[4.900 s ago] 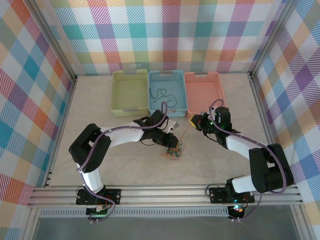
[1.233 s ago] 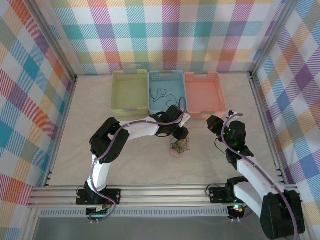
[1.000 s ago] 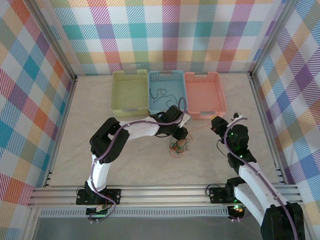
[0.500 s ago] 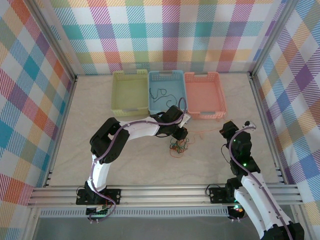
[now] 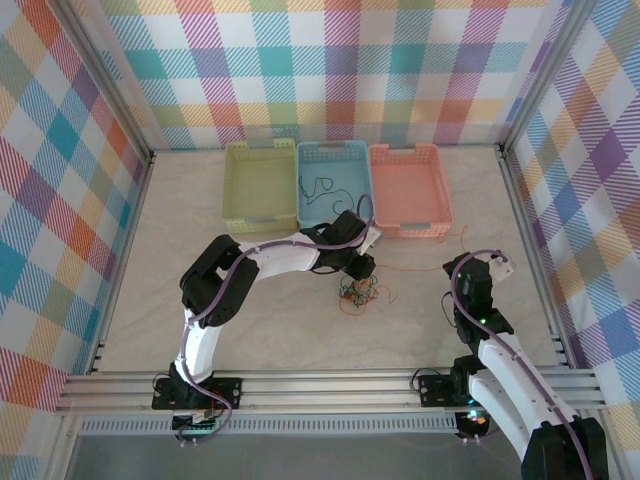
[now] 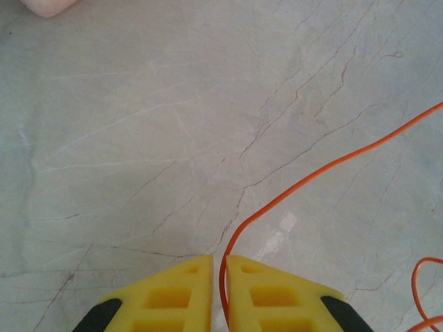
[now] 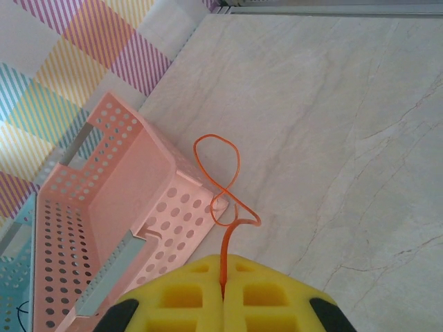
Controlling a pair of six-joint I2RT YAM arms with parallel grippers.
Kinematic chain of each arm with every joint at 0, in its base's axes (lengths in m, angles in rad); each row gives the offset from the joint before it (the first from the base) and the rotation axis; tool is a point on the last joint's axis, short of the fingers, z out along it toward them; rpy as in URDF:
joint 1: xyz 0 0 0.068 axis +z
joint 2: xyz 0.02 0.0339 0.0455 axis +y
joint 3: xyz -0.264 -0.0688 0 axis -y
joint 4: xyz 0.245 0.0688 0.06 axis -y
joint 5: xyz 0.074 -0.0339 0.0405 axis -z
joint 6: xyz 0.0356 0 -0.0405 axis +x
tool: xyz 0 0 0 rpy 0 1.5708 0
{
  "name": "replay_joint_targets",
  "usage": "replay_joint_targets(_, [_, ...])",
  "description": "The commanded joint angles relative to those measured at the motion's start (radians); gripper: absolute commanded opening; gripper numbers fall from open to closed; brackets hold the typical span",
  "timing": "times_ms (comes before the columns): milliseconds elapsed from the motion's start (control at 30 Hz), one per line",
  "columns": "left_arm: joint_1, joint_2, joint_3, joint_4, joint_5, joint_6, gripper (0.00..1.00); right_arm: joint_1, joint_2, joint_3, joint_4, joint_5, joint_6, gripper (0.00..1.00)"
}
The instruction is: Untangle the cables
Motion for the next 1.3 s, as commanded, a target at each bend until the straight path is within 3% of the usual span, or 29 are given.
replay_joint_targets(0, [-0.009,0.015,0.029,-0.018,-0.008,-0.005,0.13,-0.006,-0.007,-0.003,0.029,0.005,0.001,0.00])
replay_joint_targets(33, [-0.009,0.017,0.031,-0.018,-0.006,-0.007,0.12,-0.006,-0.001,0.002,0.023,-0.003,0.002,0.05])
replay_joint_targets(100, [-0.011,0.021,0.039,-0.023,-0.005,-0.006,0.11,-0.006,0.019,0.028,-0.010,-0.030,-0.002,0.31])
replay_joint_targets(167, [-0.013,0.022,0.039,-0.029,-0.011,-0.001,0.11,-0.006,0.029,0.053,-0.035,-0.072,-0.013,0.50])
replay_joint_targets(267, [-0.013,0.023,0.039,-0.029,-0.012,-0.001,0.11,-0.007,0.003,0.068,-0.066,-0.124,-0.016,0.62])
replay_joint_targets(467, [-0.015,0.023,0.040,-0.029,-0.009,0.001,0.11,-0.006,-0.008,0.108,-0.074,-0.310,-0.035,0.61])
replay_joint_targets(833, [-0.015,0.017,0.033,-0.022,-0.012,0.001,0.10,-0.005,0.514,0.347,-0.111,-0.885,0.106,0.50])
replay_joint_targets(933, [-0.016,0.015,0.031,-0.020,-0.012,0.001,0.10,-0.006,0.585,0.350,-0.069,-0.950,0.170,0.44])
replay_joint_targets(1267, [-0.017,0.014,0.031,-0.020,-0.012,0.003,0.10,0.003,0.669,0.301,-0.011,-0.978,0.294,0.48])
